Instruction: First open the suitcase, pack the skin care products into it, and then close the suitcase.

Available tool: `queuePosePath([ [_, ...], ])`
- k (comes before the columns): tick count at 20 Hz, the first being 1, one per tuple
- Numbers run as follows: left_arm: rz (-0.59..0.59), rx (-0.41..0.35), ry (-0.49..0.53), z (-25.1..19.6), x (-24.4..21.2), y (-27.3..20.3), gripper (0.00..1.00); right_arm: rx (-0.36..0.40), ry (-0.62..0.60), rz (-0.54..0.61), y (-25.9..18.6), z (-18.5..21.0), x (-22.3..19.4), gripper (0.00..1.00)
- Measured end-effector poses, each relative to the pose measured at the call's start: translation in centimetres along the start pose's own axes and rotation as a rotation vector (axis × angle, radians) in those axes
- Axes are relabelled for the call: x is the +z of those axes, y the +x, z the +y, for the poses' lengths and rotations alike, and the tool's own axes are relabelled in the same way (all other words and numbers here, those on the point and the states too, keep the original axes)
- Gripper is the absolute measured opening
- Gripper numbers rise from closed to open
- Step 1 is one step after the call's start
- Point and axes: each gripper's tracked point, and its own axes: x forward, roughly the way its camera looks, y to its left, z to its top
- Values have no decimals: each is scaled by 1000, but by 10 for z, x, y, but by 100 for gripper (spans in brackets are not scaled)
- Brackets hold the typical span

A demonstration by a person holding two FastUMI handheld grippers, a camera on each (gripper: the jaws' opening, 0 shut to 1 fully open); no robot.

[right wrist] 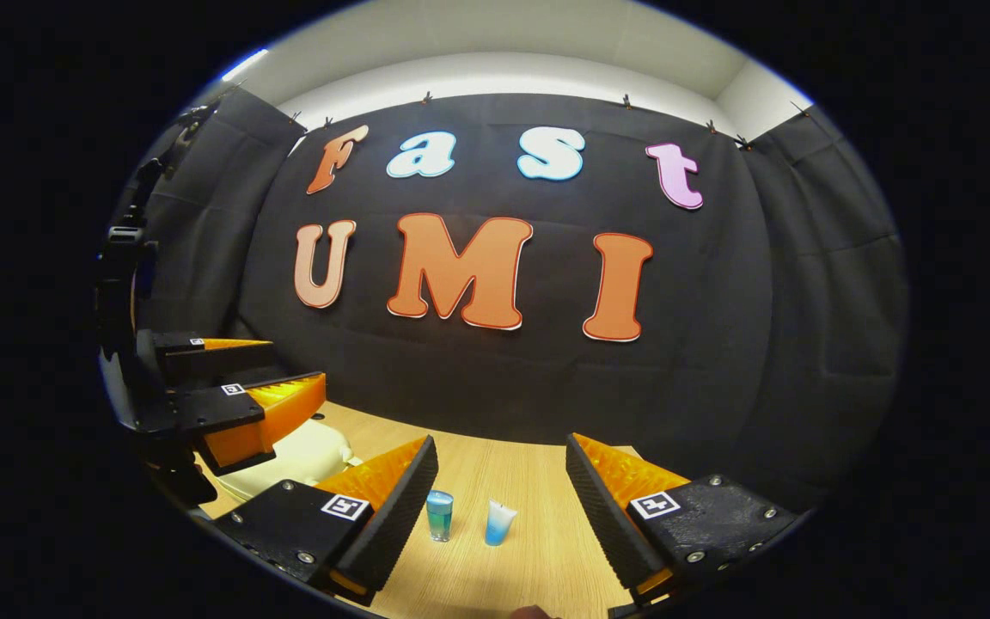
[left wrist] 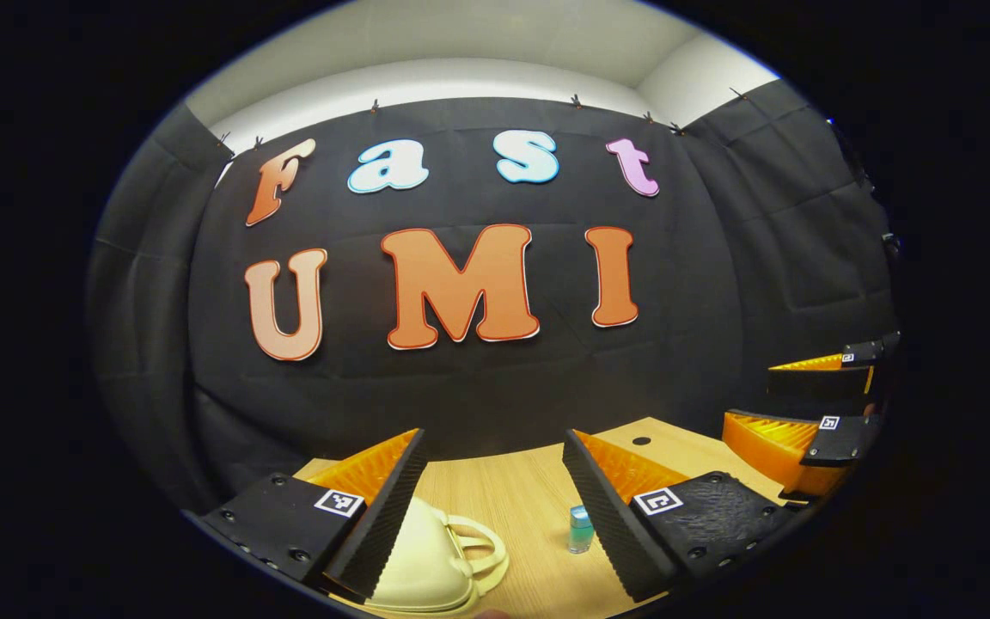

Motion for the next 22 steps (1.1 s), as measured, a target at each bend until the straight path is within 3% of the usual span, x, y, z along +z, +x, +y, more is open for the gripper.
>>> queuePosePath([
  [5,44,-27,67,11,-31,9,100,-58,-13,19,14,2,-6,95],
  [10,124,-55,268,8,-90,18,97,-117,-33,50,17,-8,-7,95],
  [17,291,-77,568,5,-191,36,97,-115,-34,90,41,-27,-24,95],
  [22,399,-88,760,-1,-238,45,95,-84,-18,104,68,-47,-39,95],
])
